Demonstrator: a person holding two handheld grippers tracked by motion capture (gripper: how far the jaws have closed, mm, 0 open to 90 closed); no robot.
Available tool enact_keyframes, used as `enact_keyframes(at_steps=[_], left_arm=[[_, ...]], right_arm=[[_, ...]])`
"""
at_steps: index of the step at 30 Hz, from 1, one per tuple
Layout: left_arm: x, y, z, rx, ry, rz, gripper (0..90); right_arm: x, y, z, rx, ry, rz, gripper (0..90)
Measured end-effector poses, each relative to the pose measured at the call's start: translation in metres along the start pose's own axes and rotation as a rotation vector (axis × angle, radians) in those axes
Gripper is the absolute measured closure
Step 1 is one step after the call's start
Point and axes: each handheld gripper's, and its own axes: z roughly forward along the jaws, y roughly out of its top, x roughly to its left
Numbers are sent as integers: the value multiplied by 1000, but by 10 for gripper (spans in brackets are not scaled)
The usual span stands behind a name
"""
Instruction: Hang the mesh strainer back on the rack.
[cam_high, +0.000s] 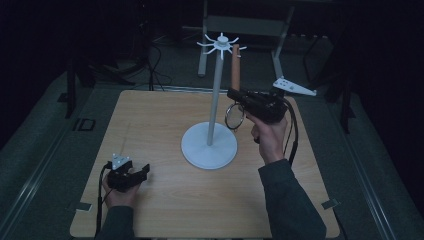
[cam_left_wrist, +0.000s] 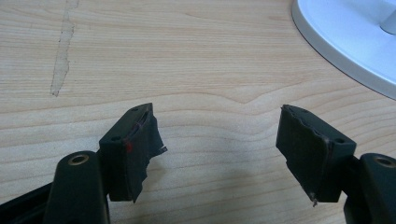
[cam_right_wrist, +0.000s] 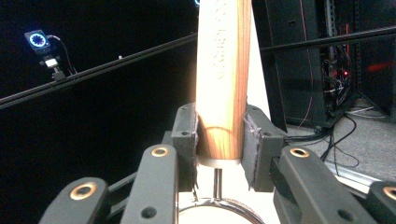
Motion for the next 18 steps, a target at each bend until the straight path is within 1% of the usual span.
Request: enact_keyframes(at_steps=[4, 18], left_arm=[[0, 0, 0, 0, 0, 0, 290], [0, 0, 0, 0, 0, 0, 290]], right_arm=[[-1, 0, 1, 1, -3, 5, 692], [-1, 1, 10, 22, -1, -2, 692]])
